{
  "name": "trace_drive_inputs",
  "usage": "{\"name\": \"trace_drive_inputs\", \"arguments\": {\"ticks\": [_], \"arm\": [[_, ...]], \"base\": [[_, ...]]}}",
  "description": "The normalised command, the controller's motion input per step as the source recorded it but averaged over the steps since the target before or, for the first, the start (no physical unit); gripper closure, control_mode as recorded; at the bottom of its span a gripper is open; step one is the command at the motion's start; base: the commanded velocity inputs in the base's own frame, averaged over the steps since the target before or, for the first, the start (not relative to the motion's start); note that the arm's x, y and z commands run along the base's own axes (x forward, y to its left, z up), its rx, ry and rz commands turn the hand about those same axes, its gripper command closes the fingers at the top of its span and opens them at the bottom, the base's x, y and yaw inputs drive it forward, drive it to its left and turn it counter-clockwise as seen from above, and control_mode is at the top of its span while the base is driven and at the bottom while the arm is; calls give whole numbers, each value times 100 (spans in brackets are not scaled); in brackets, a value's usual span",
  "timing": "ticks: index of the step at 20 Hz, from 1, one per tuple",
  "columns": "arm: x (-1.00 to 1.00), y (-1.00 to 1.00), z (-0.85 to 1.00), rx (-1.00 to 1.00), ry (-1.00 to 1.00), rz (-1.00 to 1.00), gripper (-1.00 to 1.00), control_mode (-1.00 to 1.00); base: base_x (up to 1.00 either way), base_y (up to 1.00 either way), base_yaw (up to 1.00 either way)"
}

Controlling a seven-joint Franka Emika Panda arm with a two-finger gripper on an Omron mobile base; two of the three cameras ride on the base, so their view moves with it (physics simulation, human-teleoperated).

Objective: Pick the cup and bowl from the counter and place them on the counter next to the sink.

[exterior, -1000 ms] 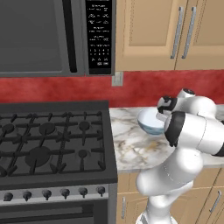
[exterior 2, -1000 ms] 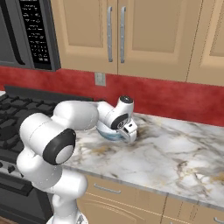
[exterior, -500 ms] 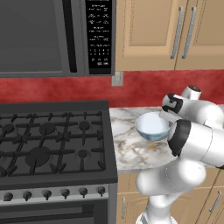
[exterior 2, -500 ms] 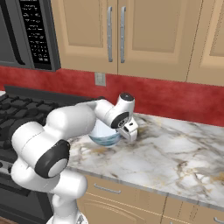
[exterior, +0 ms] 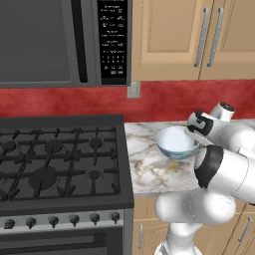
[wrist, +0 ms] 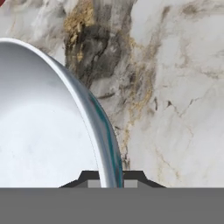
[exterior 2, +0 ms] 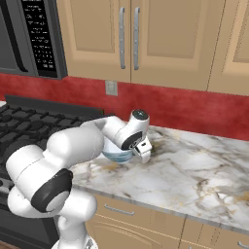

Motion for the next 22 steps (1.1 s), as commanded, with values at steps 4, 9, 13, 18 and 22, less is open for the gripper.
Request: {"name": "trace_drive_inputs", "arguments": {"ticks": [4,9,13,18,22], "arm": [[-40,0,2,10,-1,-17,100,-100],[-78,0,45,8,0,-5,100,-100],[-65,0,70,4,2,0,100,-100],[-44,9,42,2,0,0,100,-100],[-37,33,5,0,-3,0,100,-100]], "base": [[0,0,0],[0,0,0],[0,0,0],[0,0,0],[0,0,0]]}}
